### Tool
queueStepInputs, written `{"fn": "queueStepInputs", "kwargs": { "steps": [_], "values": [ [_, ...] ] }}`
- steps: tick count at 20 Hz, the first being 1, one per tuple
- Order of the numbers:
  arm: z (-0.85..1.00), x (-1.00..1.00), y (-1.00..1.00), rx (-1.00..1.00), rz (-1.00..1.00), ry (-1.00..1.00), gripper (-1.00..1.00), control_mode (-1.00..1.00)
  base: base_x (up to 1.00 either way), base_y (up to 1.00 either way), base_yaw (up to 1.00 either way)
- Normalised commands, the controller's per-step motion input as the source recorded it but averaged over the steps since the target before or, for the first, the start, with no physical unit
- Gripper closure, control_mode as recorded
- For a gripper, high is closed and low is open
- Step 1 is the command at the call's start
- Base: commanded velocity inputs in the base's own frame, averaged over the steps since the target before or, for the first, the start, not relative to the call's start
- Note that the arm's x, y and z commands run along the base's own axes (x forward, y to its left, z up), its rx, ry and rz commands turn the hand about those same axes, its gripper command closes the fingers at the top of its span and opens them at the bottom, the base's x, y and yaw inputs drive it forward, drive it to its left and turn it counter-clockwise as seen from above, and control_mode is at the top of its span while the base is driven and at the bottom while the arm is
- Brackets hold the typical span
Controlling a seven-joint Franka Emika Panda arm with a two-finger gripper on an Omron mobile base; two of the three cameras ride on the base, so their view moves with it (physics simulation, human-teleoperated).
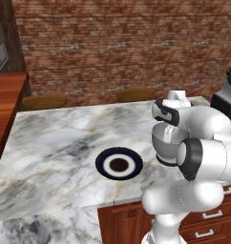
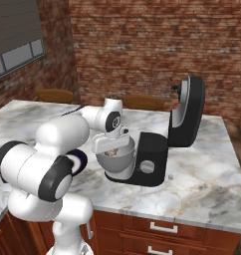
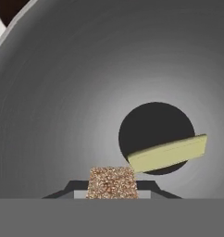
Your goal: Add butter and sugar cubes to the stand mixer bowl and then turn on the stand mixer to begin making frosting.
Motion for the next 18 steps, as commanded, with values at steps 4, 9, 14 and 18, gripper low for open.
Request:
{"fn": "queueStepInputs", "kwargs": {
  "steps": [4, 9, 14, 18],
  "values": [
    [0.12, 0.0, 0.0, 0.0, -0.01, 0.0, 1.0, -1.0, 0.0, 0.0, 0.0],
    [0.15, 0.0, 0.0, 0.0, -0.02, -0.01, -1.0, -1.0, 0.0, 0.0, 0.0],
    [0.16, 0.0, 0.0, 0.0, 0.0, -0.03, -1.0, -1.0, 0.0, 0.0, 0.0],
    [0.14, 0.0, 0.0, 0.0, 0.0, -0.04, -1.0, -1.0, 0.0, 0.0, 0.0]
  ]
}}
